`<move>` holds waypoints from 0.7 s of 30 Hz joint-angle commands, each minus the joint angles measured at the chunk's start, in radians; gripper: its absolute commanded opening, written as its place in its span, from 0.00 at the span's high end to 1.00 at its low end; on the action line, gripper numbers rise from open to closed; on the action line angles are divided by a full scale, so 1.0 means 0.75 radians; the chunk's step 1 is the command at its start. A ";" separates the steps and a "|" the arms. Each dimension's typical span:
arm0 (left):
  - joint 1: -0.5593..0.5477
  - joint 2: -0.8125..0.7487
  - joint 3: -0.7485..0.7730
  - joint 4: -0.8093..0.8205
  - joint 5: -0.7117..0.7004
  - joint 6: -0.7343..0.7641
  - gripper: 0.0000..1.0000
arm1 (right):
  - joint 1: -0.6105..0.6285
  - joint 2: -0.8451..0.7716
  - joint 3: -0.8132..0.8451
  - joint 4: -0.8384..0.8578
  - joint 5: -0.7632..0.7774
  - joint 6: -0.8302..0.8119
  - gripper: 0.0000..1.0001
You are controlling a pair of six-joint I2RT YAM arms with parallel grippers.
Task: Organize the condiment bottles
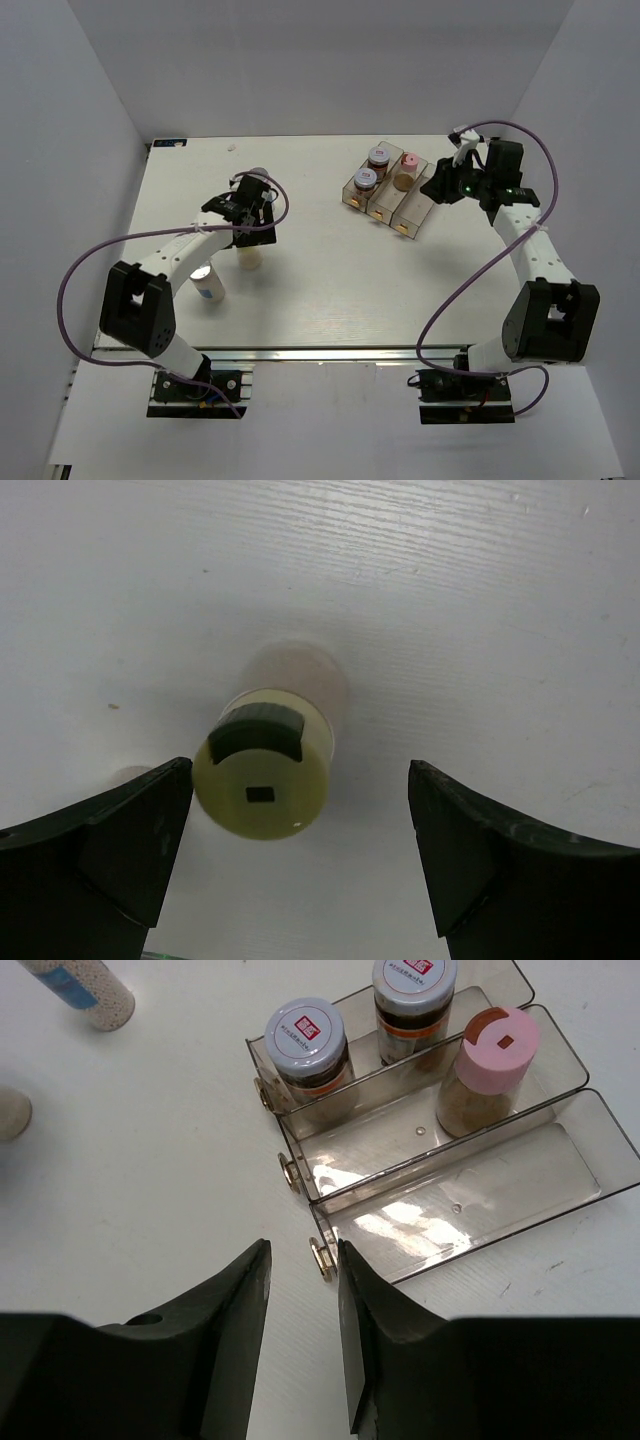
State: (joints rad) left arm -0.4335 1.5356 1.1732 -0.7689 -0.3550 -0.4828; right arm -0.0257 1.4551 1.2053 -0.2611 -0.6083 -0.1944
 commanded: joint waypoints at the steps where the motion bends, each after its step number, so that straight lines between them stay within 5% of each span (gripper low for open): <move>1: 0.020 0.040 0.033 0.060 0.085 0.020 0.03 | -0.005 -0.061 0.001 0.023 -0.030 0.024 0.61; 11: 0.038 0.061 0.035 0.066 0.095 0.006 0.24 | -0.005 -0.103 -0.048 -0.006 -0.005 0.016 0.61; 21: 0.038 0.057 0.143 0.054 0.193 0.032 0.87 | -0.005 -0.136 -0.093 -0.032 -0.005 0.016 0.61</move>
State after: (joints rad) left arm -0.4049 1.6138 1.2079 -0.7422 -0.2676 -0.4713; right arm -0.0257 1.3952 1.1488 -0.2859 -0.6056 -0.1867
